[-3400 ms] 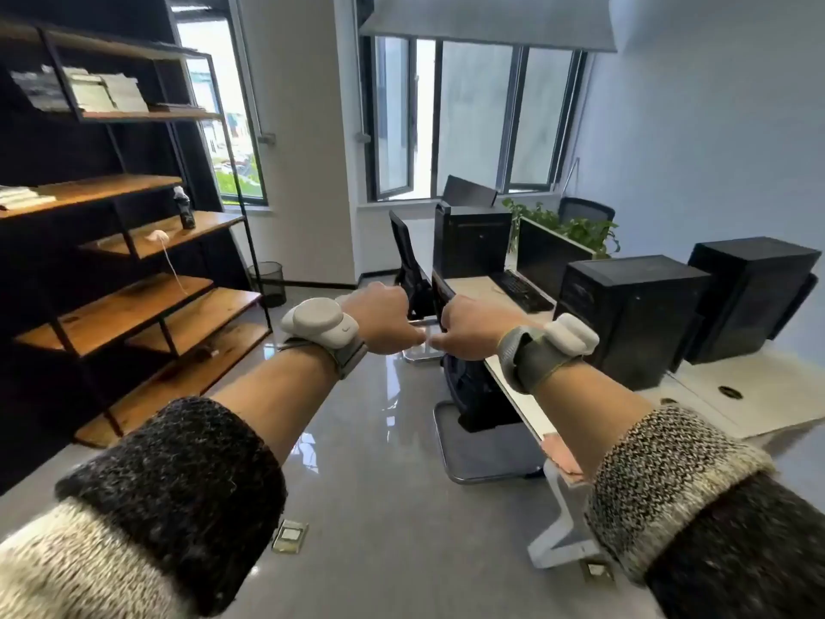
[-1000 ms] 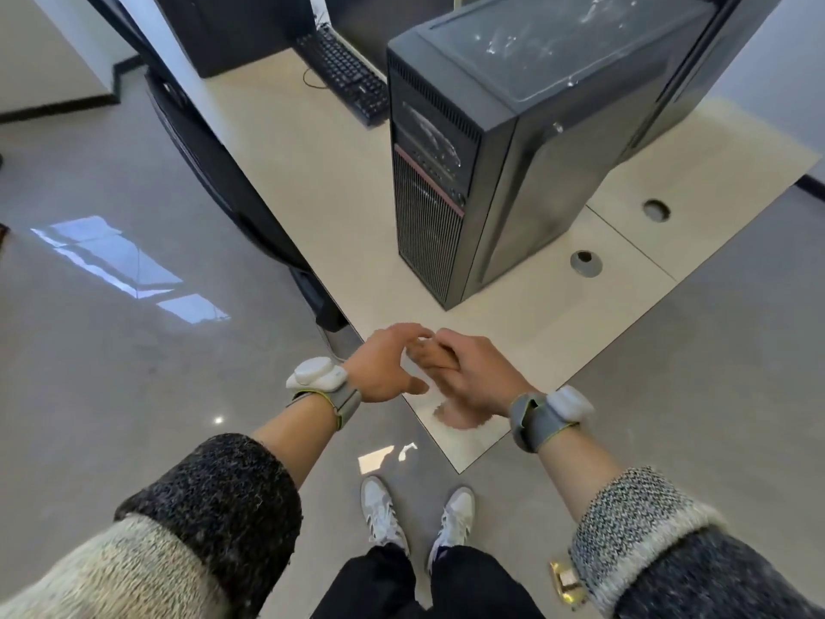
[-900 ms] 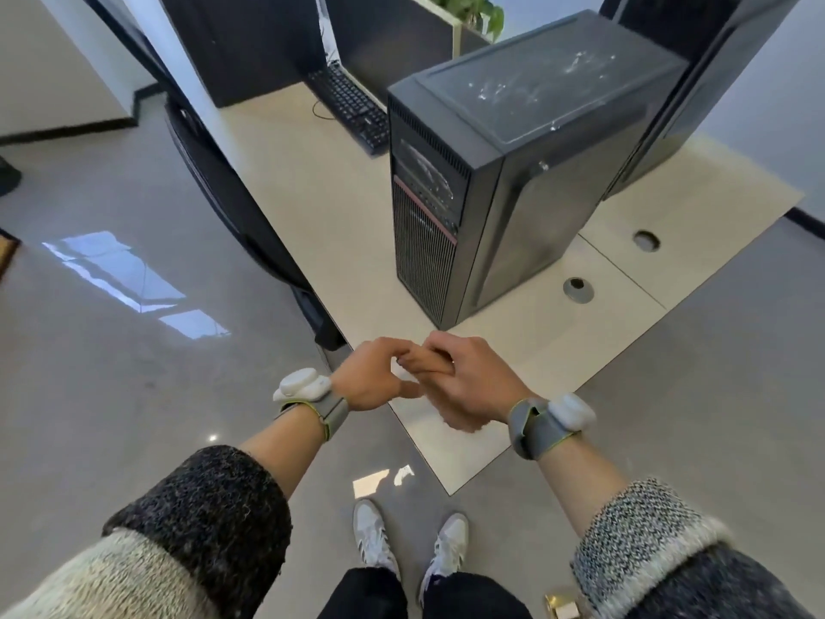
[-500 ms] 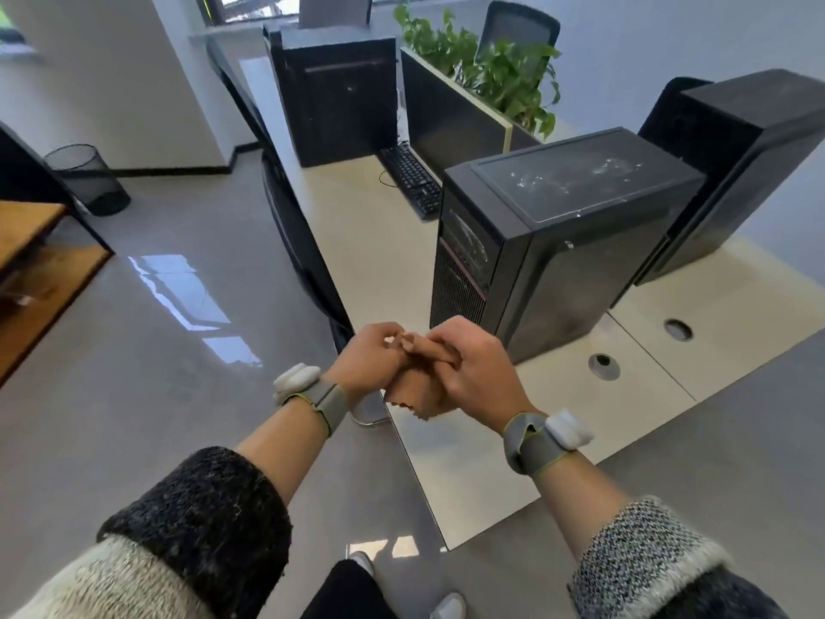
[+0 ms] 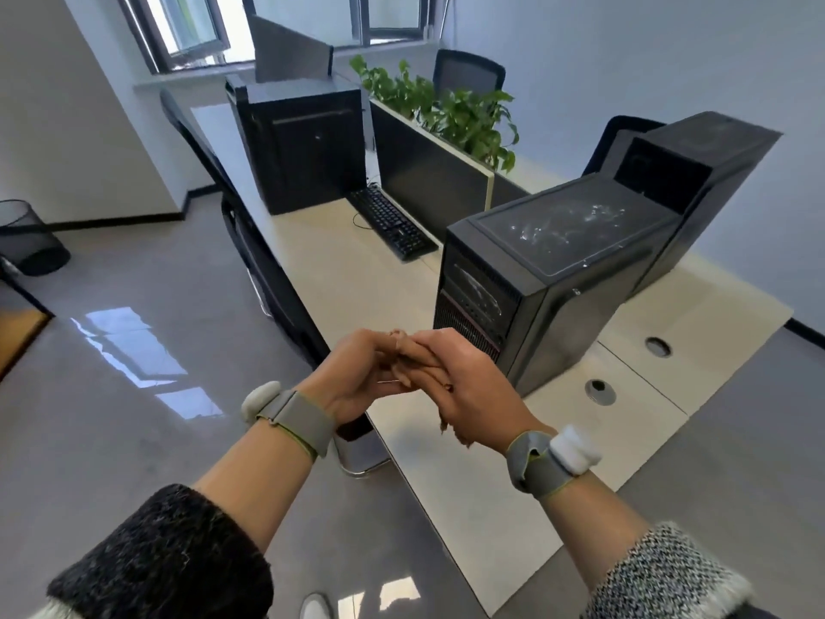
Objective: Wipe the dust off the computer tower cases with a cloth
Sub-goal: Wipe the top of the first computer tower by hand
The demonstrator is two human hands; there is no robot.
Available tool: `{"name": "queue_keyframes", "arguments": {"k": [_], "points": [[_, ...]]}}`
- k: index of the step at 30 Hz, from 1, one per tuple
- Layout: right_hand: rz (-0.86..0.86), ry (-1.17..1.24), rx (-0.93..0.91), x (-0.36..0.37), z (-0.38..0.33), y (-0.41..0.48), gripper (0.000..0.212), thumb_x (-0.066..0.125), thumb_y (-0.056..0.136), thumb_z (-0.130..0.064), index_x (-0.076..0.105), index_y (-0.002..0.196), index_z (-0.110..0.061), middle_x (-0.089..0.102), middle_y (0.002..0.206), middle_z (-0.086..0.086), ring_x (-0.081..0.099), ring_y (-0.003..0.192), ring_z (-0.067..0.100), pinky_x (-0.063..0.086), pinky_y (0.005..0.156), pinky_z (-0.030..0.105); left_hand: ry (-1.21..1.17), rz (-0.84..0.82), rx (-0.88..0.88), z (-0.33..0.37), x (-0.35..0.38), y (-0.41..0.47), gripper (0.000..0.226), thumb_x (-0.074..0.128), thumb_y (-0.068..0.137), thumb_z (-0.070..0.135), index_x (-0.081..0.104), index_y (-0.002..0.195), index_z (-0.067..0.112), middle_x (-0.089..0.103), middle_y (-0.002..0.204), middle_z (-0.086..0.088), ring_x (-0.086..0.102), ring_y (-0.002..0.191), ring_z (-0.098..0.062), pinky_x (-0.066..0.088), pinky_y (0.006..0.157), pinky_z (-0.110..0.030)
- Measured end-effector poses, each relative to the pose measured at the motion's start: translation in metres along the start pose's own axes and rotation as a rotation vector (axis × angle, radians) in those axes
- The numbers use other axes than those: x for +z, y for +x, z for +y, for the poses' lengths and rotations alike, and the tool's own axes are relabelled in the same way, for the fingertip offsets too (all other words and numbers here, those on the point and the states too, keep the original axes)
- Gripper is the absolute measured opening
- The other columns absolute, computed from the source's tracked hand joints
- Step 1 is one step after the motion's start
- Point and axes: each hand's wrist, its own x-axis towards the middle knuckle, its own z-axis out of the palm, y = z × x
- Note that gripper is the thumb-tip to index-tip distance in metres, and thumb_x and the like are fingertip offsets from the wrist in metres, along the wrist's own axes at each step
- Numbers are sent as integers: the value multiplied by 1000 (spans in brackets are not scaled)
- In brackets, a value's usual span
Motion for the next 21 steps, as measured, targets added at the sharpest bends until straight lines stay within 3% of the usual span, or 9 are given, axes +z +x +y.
{"name": "queue_keyframes", "arguments": {"k": [4, 8, 12, 16, 19, 21], "points": [[107, -111, 85, 11, -11, 22, 35, 64, 106, -28, 59, 140, -27, 58, 116, -4, 59, 101, 14, 54, 88, 39, 143, -62, 61, 29, -23, 12, 29, 51, 96, 14, 75, 98, -3, 65, 92, -24, 63, 91, -35, 59, 96, -48], [235, -212, 169, 12, -25, 42, 32, 58, 107, -31, 57, 139, -31, 61, 113, -2, 60, 98, 17, 55, 85, 41, 169, -52, 141, 54, -38, 35, 33, 51, 97, 16, 76, 107, -2, 75, 105, -24, 73, 102, -32, 57, 93, -46], [399, -290, 282, -5, -34, 44, 27, 58, 108, -36, 61, 134, -29, 61, 109, -6, 56, 93, 11, 52, 81, 32, 239, -1, 295, 75, -28, 66, 22, 59, 100, 17, 77, 106, 5, 77, 106, -13, 72, 105, -29, 59, 92, -44], [564, -381, 434, -31, -31, 32, 19, 60, 107, -34, 64, 123, -27, 54, 110, -8, 51, 91, 5, 46, 73, 19, 444, 86, 501, 93, 5, 103, 17, 62, 102, 28, 73, 113, 23, 74, 107, 5, 68, 105, -13, 59, 94, -39], [657, -354, 561, -44, -24, 24, 15, 61, 105, -32, 63, 119, -25, 50, 112, -7, 50, 92, 4, 46, 76, 22, 526, 151, 565, 105, 29, 123, 38, 62, 102, 38, 64, 135, 18, 68, 120, 7, 63, 112, -12, 53, 98, -33], [687, -345, 617, -55, -16, 21, 16, 60, 106, -33, 63, 119, -25, 50, 113, -7, 52, 93, 5, 51, 82, 29, 579, 156, 527, 112, 50, 137, 45, 64, 100, 43, 64, 136, 15, 68, 120, 4, 62, 115, -17, 52, 103, -38]]}}
